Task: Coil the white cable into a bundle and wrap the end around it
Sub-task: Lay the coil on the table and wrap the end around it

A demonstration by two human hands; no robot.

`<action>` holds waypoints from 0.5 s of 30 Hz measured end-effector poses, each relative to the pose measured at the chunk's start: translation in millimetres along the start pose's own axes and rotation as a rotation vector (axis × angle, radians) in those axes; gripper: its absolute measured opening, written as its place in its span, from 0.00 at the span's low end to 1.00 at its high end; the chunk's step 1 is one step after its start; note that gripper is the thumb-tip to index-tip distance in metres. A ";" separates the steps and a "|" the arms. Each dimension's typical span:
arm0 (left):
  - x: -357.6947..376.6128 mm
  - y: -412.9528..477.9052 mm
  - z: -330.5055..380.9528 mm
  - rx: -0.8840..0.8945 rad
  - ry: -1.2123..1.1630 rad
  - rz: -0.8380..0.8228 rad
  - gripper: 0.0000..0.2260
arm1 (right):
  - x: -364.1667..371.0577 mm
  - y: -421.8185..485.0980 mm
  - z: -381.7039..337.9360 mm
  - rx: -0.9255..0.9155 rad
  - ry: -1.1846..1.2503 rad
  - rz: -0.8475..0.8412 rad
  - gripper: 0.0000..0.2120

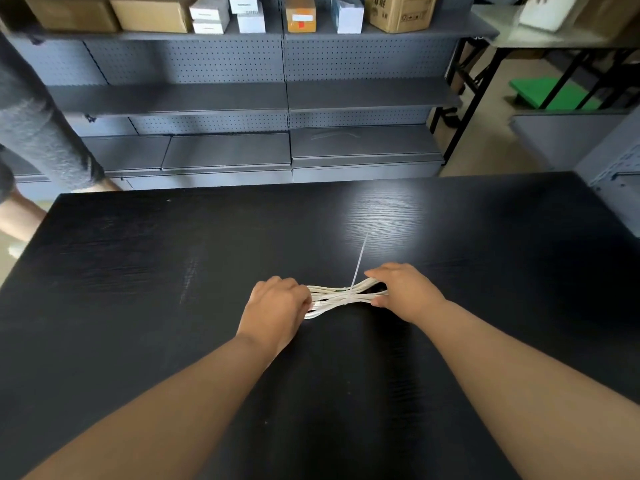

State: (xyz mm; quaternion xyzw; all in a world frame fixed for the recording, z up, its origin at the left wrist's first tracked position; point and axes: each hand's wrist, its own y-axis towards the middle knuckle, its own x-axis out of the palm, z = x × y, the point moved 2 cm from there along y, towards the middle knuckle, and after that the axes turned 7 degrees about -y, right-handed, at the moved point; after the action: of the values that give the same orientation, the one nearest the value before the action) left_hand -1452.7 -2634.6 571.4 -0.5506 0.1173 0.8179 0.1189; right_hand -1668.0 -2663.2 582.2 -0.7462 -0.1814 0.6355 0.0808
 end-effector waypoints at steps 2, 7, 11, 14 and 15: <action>-0.2 2.7 -0.2 -0.030 -0.009 -0.002 0.08 | 0.1 0.2 0.1 0.001 -0.006 -0.006 0.27; 1.0 10.5 1.2 -0.152 -0.035 -0.067 0.07 | 0.1 1.0 -0.2 -0.003 -0.015 -0.012 0.27; 1.2 15.2 1.1 -0.283 -0.119 -0.077 0.04 | 0.3 0.9 0.6 -0.007 -0.019 -0.014 0.27; 0.9 16.3 2.5 -0.335 -0.174 -0.097 0.05 | 0.4 0.8 1.3 -0.012 -0.019 -0.010 0.27; 0.2 16.3 3.0 -0.354 -0.205 -0.102 0.05 | 0.3 0.8 1.4 -0.013 -0.020 -0.010 0.27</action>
State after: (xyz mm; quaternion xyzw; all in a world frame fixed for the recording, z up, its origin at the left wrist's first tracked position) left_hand -1460.7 -2649.0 573.4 -0.4819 -0.0690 0.8704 0.0731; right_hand -1669.2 -2664.0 581.3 -0.7394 -0.1902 0.6412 0.0773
